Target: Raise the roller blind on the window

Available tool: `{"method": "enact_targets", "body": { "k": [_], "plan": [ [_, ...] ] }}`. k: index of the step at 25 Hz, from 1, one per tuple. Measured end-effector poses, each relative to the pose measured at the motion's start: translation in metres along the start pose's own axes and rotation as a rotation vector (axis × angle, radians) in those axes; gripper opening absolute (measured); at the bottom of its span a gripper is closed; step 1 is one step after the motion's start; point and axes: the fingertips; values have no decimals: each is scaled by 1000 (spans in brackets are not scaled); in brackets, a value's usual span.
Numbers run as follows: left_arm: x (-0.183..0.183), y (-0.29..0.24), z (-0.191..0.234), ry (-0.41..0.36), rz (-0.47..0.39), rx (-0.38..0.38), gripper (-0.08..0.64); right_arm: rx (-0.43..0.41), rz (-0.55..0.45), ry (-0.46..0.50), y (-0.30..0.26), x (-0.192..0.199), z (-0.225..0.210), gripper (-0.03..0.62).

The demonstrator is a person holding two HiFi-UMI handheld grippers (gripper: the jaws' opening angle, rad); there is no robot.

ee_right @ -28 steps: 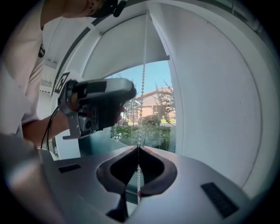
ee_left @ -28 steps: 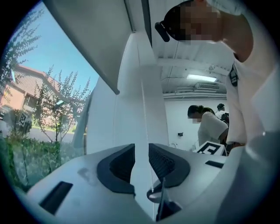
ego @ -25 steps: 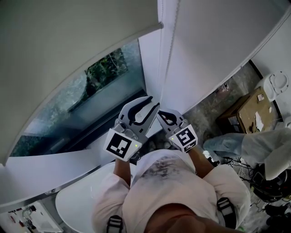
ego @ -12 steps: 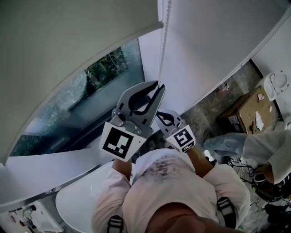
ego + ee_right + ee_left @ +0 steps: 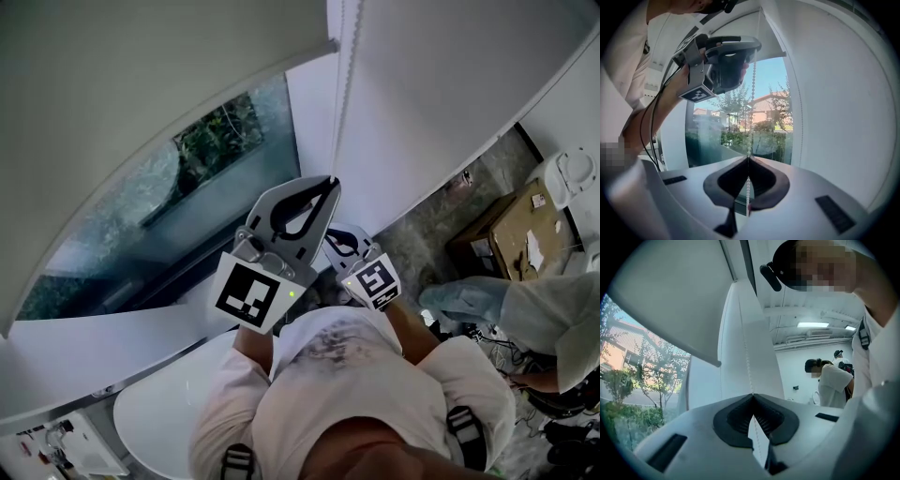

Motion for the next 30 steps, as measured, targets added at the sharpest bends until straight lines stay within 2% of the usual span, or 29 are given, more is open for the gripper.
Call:
{"method": "enact_targets", "body": {
  "k": [13, 30],
  "plan": [
    [46, 6, 0, 59, 54, -14, 5, -10, 60, -50, -12, 47, -3, 60],
    [103, 16, -2, 70, 111, -21, 5, -18, 153, -94, -18, 101, -2, 61]
  ]
}}
Point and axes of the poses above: the fingertips, and each gripper's own axes: y backward along the fingers, z to its left, x out of its underside, and after that the axes turned 14 degrees about -x, right-handed
